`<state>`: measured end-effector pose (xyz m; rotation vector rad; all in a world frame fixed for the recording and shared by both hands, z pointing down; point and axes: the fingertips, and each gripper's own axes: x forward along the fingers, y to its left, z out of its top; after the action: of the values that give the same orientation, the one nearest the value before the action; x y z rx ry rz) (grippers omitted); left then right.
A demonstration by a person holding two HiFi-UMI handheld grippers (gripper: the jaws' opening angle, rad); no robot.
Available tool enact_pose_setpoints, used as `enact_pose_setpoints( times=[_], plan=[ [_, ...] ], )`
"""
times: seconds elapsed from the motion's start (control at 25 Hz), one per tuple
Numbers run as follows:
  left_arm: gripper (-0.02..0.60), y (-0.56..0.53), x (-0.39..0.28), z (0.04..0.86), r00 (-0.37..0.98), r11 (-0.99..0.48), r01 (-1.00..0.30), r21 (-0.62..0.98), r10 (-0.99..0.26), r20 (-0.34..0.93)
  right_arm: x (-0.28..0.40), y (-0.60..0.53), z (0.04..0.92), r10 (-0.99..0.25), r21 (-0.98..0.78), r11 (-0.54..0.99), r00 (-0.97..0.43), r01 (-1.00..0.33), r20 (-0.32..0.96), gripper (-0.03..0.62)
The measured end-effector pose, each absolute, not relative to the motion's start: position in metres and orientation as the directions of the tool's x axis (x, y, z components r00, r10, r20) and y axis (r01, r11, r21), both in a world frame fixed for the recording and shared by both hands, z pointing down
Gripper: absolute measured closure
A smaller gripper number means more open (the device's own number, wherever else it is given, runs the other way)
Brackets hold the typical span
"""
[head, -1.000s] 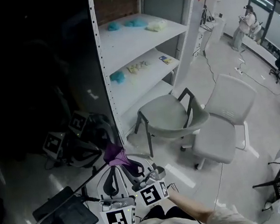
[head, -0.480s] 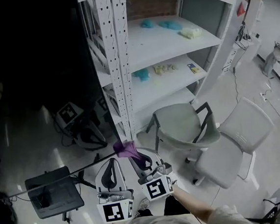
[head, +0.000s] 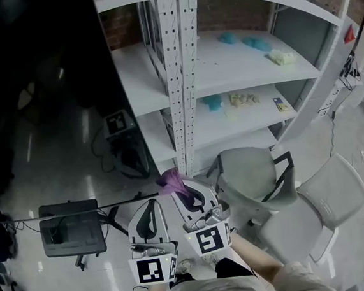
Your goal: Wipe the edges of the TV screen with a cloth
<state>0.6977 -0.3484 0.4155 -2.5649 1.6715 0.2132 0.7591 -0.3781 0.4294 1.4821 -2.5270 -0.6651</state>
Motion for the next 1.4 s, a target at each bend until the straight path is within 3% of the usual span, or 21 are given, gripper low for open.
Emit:
enact_pose_setpoints(
  times=[0.36,0.6,0.84,1.16,1.4],
  plan=[
    [0.566,-0.339,0.682,0.351,0.282,-0.286,-0.958,-0.015,-0.931,-0.234,0.76,-0.367,0.296,-0.756,0.419,0.398,-0.551,-0.816,-0.355,0.531],
    [0.566,-0.327,0.683,0.274,0.277,-0.276,-0.96,-0.043,-0.919,-0.28,0.76,-0.347,0.208,-0.666,0.451,0.35,-0.557,-0.821,-0.496,0.531],
    [0.566,-0.313,0.69,0.174,0.286,-0.231,-0.957,-0.177,-0.856,-0.43,0.756,-0.344,0.138,-0.617,0.526,0.294,-0.579,-0.798,-0.534,0.531],
    [0.566,-0.301,0.681,0.074,0.283,-0.275,-0.956,-0.098,-0.789,-0.545,0.753,-0.325,0.03,-0.525,0.667,0.22,-0.662,-0.712,-0.534,0.531],
    [0.566,-0.296,0.679,-0.001,0.281,-0.196,-0.959,-0.205,-0.745,-0.604,0.748,-0.318,-0.035,-0.508,0.732,0.097,-0.667,-0.674,-0.546,0.531]
  ],
)
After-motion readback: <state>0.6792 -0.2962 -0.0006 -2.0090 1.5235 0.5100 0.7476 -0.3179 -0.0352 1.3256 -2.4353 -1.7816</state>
